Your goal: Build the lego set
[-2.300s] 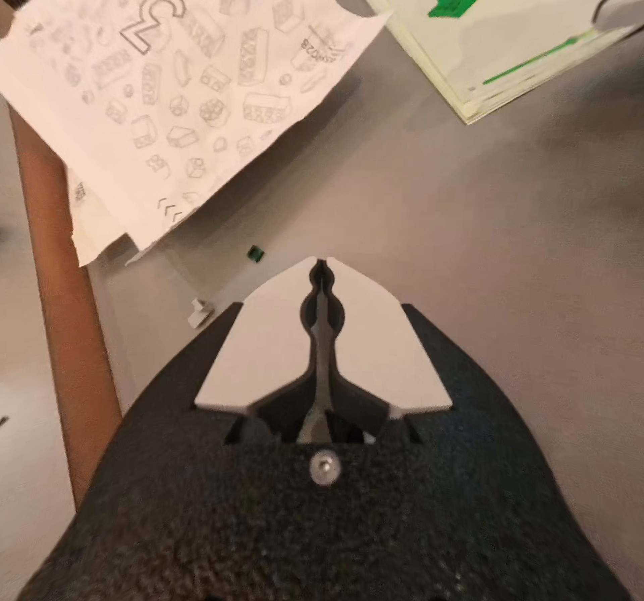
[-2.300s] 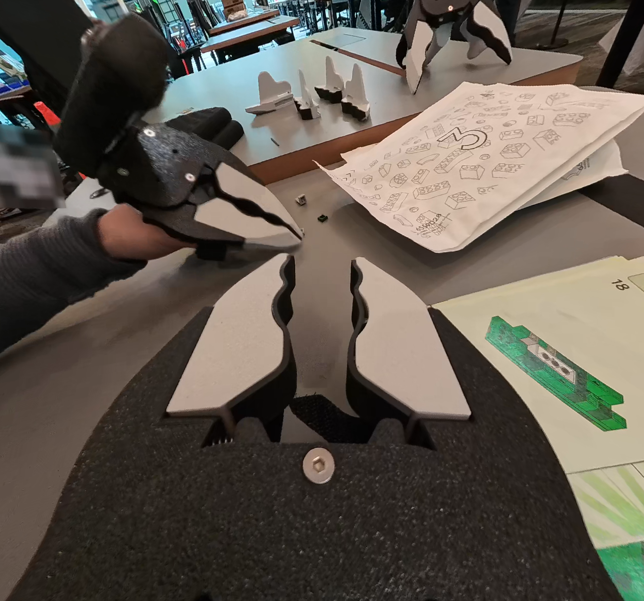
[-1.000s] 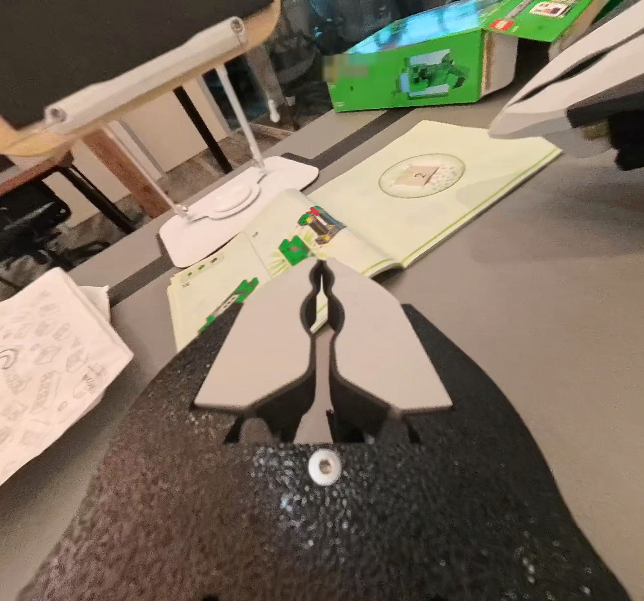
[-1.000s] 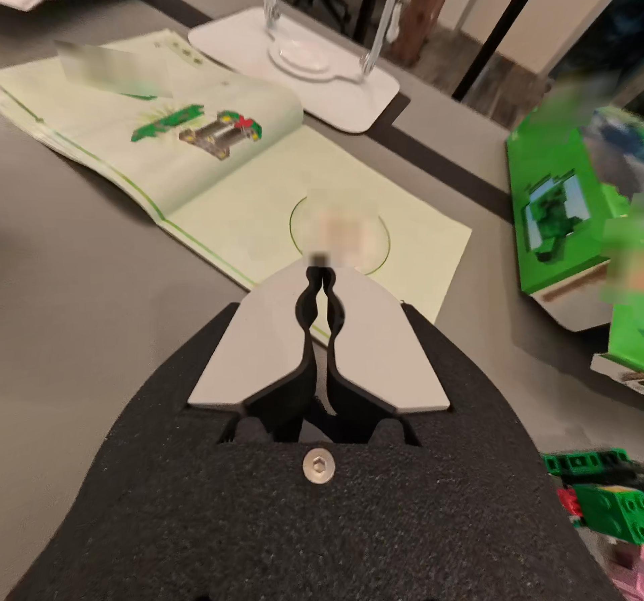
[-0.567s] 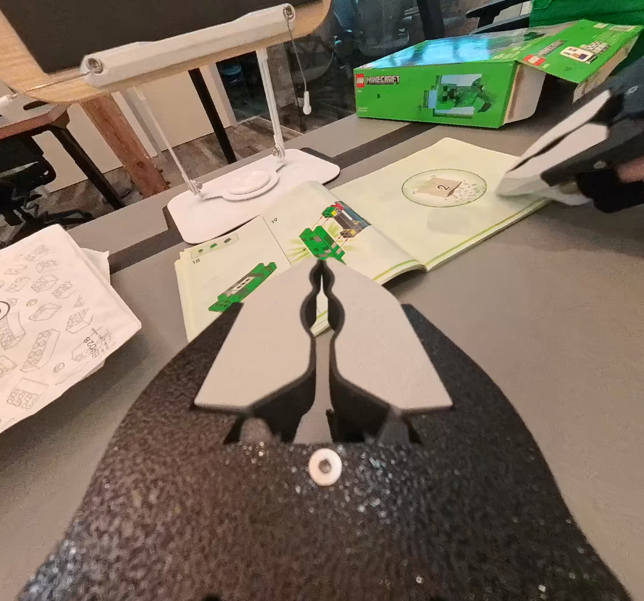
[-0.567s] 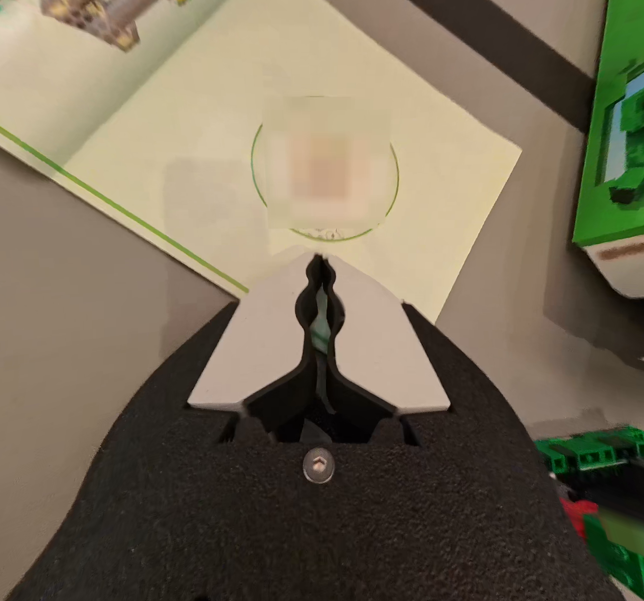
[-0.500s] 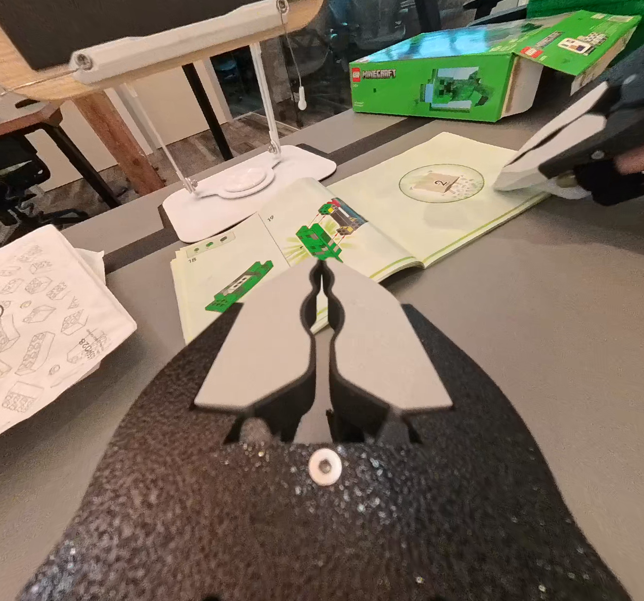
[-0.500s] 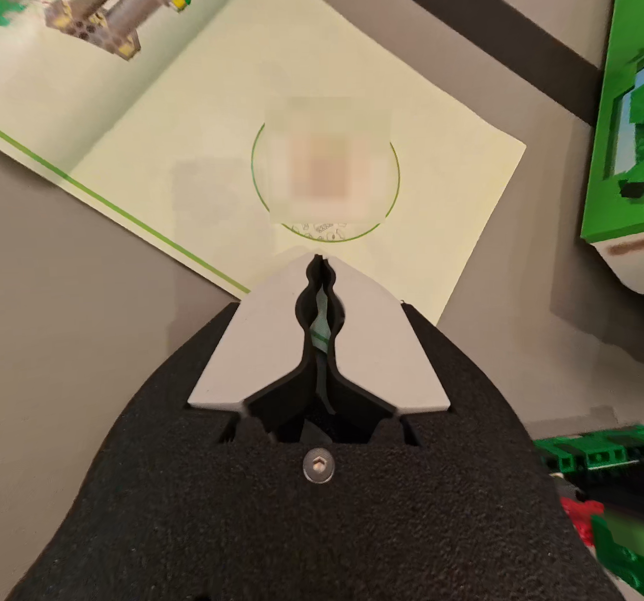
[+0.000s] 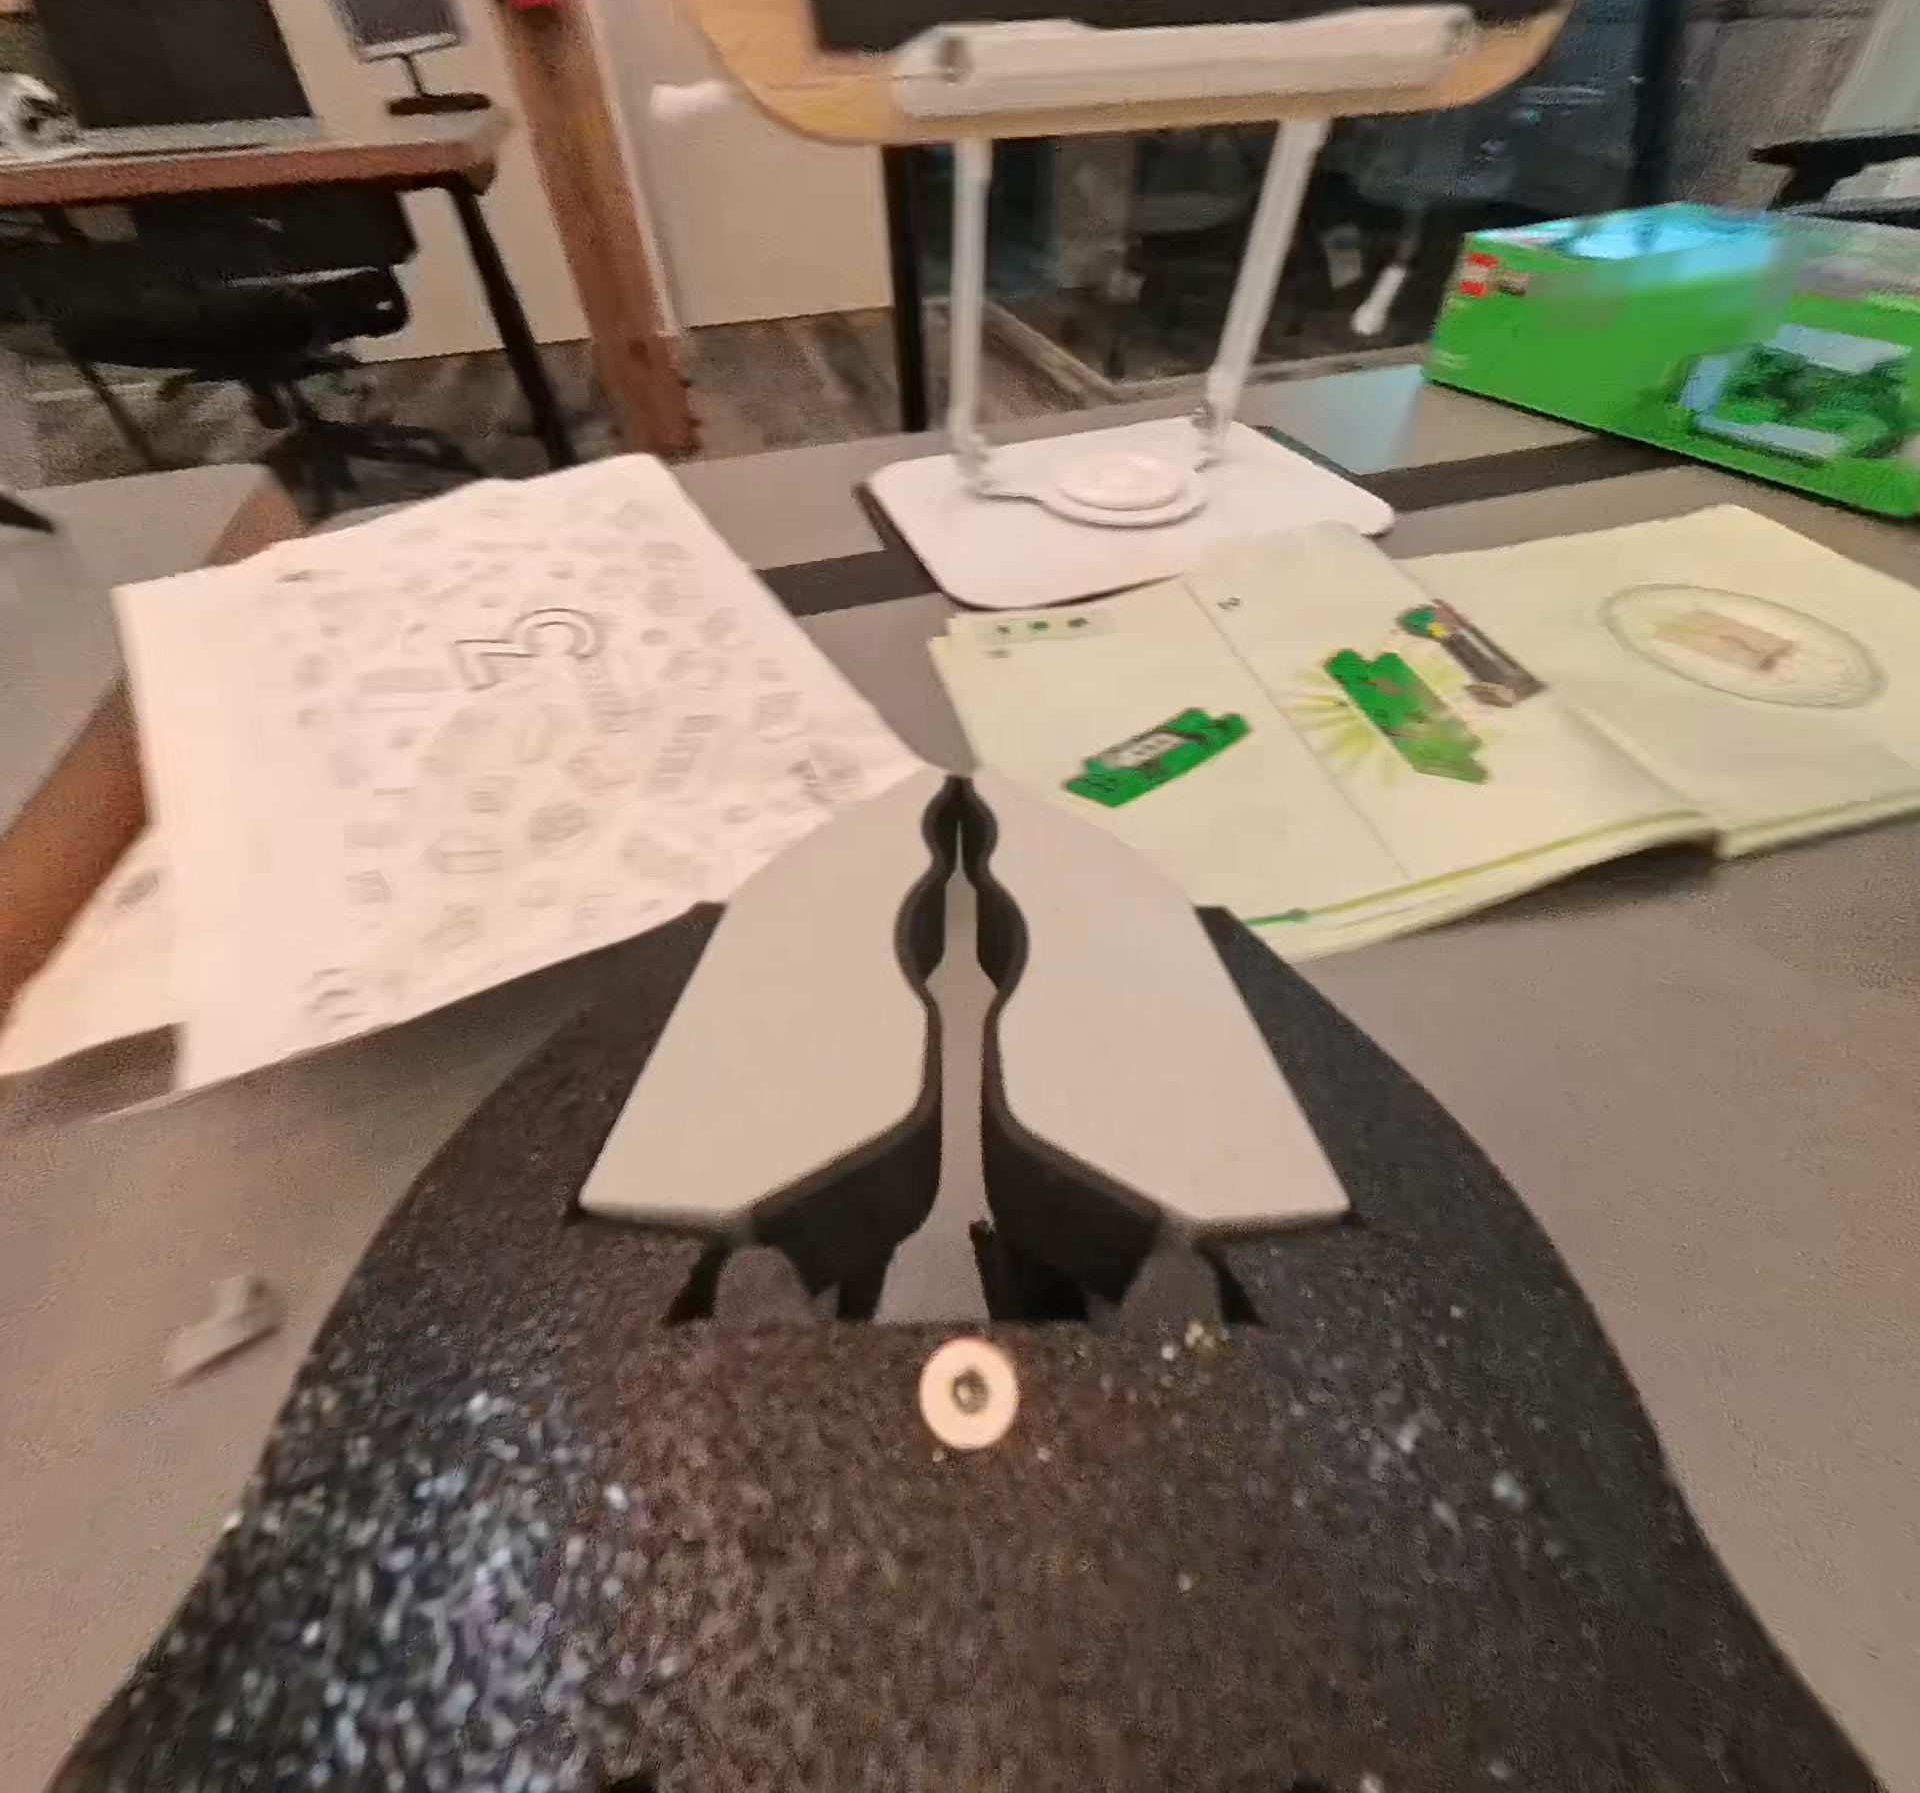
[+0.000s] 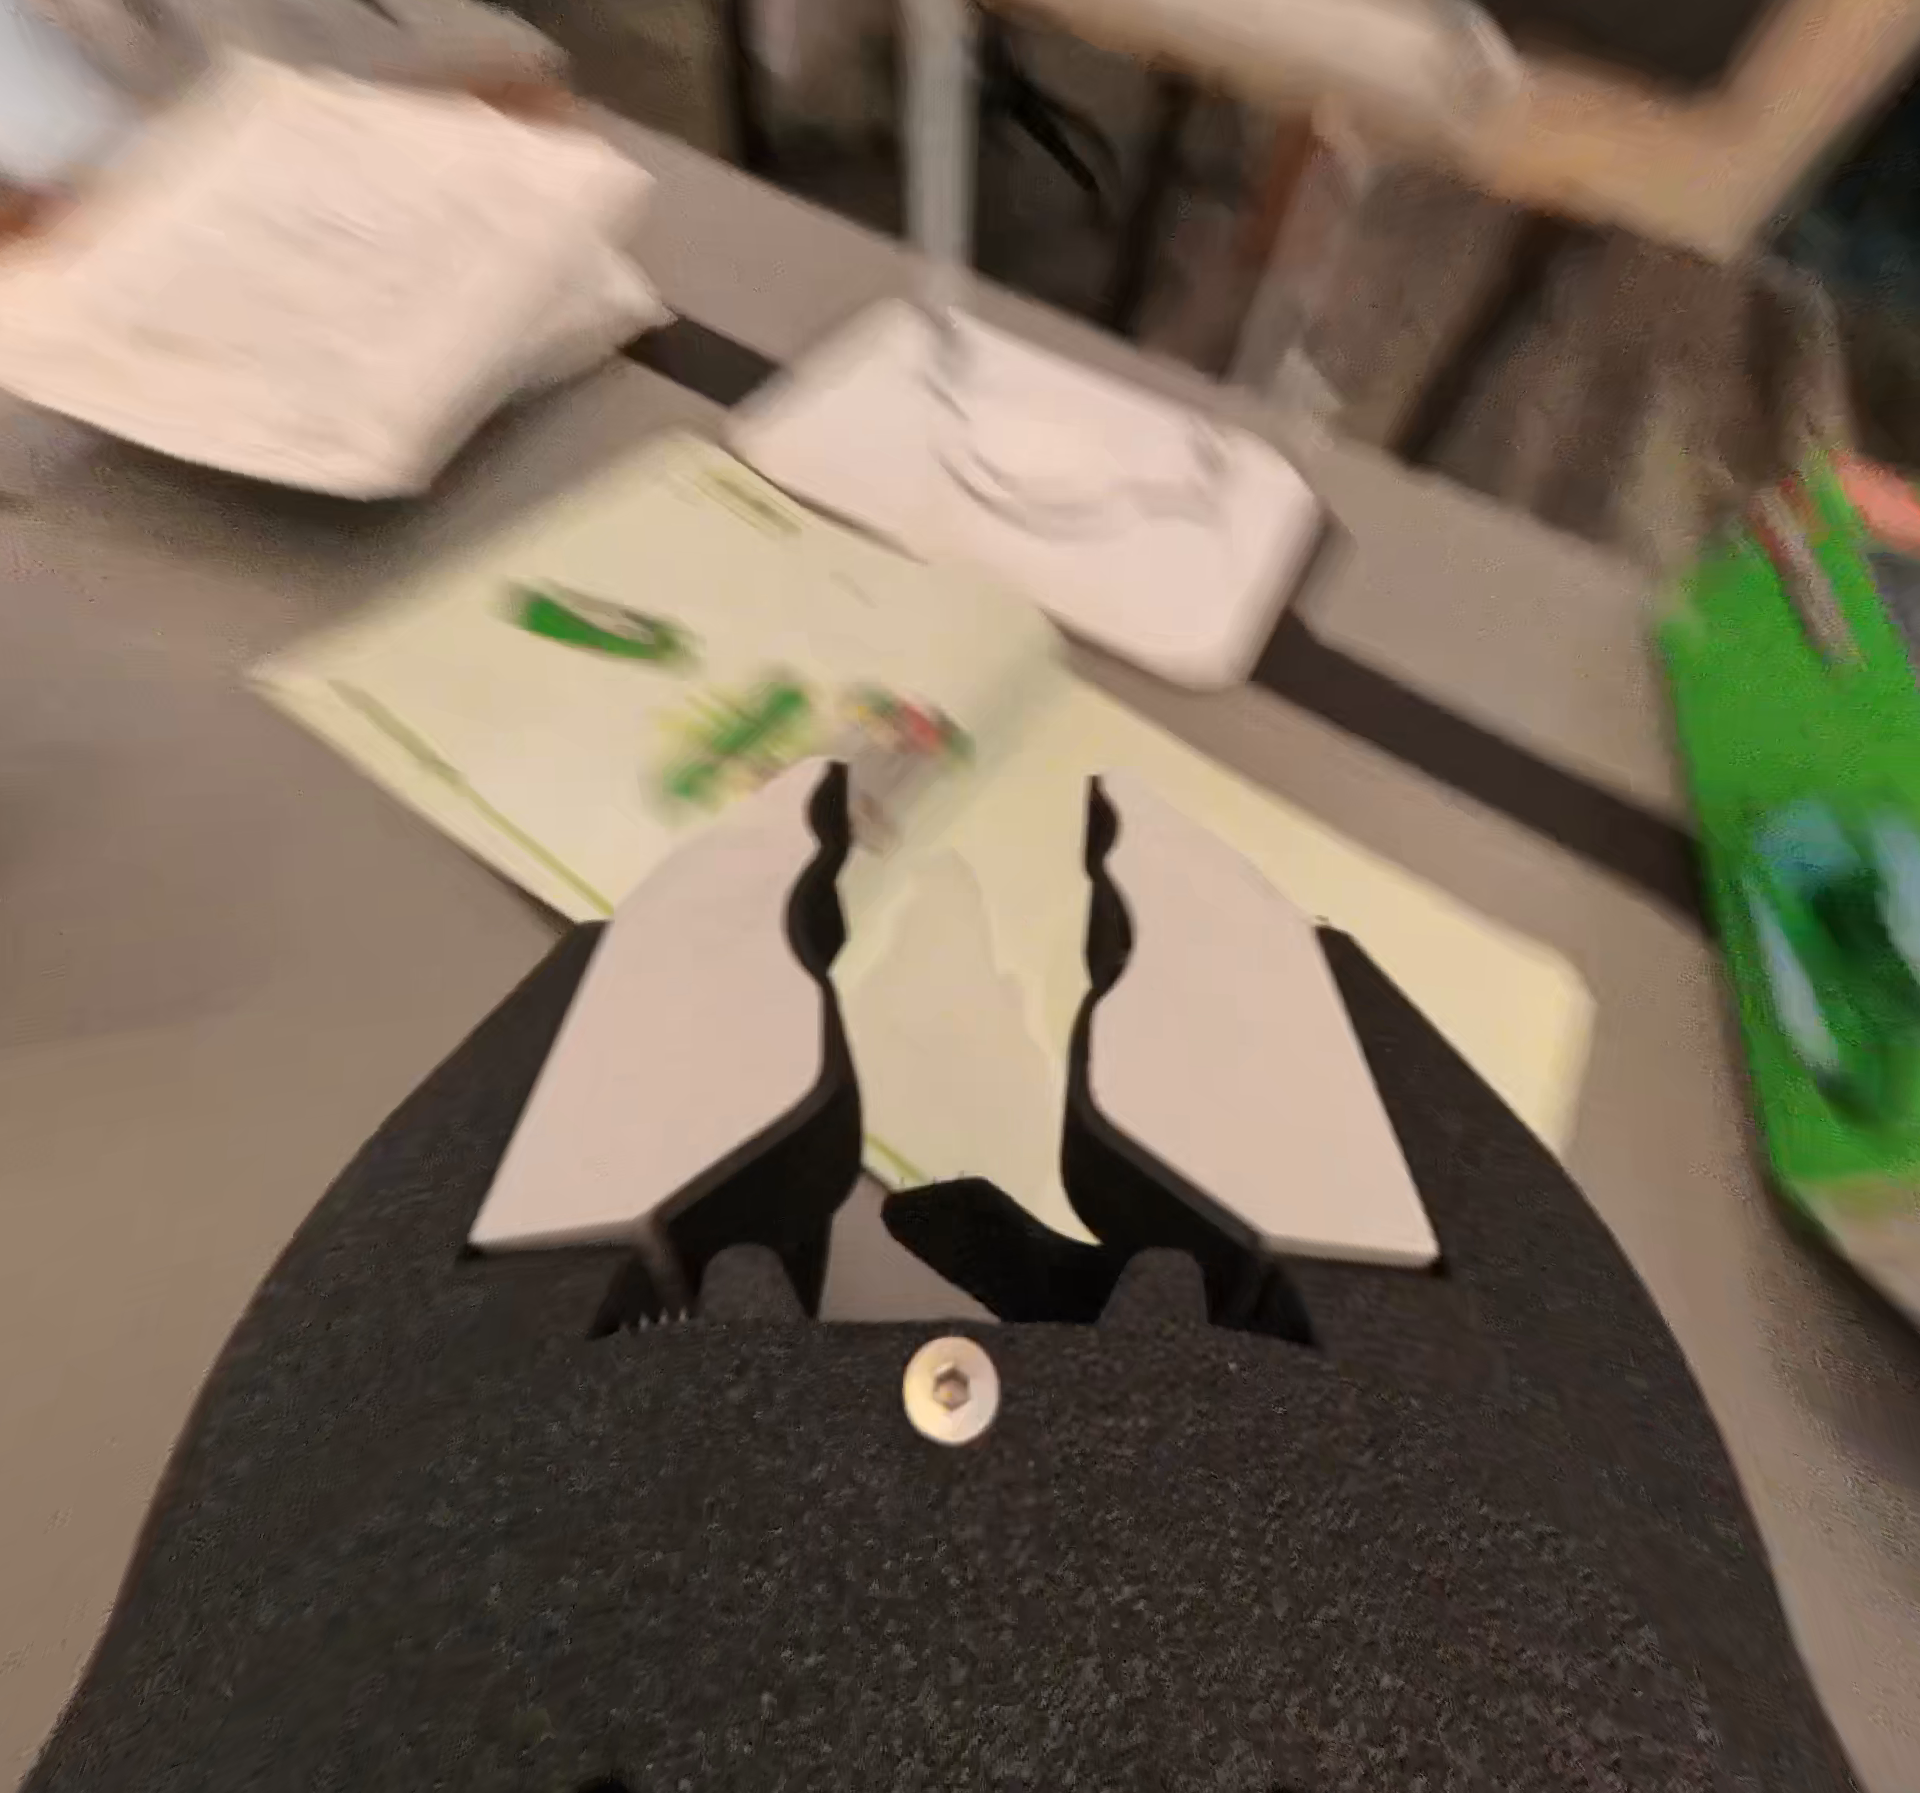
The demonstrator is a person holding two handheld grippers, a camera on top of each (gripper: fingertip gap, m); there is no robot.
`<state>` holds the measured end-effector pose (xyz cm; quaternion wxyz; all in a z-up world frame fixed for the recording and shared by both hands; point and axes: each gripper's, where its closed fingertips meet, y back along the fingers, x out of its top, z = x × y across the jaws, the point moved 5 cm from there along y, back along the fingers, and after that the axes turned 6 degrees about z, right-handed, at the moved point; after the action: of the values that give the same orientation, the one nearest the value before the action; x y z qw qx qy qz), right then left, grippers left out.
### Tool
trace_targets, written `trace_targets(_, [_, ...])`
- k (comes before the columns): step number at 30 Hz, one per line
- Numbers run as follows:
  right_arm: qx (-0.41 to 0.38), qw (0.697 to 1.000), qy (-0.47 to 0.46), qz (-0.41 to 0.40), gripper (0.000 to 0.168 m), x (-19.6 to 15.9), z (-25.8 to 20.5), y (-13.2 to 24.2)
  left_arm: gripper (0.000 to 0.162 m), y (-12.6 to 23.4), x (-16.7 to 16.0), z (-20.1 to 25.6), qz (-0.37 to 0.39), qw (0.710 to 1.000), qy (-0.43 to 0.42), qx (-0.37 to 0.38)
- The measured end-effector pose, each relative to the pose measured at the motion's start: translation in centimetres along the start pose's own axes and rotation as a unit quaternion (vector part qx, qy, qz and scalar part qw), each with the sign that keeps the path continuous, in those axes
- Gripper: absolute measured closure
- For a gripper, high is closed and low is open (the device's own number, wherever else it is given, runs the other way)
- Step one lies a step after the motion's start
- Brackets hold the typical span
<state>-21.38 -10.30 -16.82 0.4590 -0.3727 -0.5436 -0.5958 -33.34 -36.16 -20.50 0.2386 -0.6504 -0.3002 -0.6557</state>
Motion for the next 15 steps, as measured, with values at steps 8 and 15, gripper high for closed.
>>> trace_targets(8, [0.179,0.903,0.364,0.139,0.092,4.9,-19.7,-13.0,0.162,5.7,2.2,-10.0,0.007,0.960,-0.146,0.239])
trace_targets(15, [0.158,0.772,0.612,0.064,0.168,1.8,-23.1,-19.3,0.162,5.5,1.2,-11.8,0.012,0.969,-0.057,0.238])
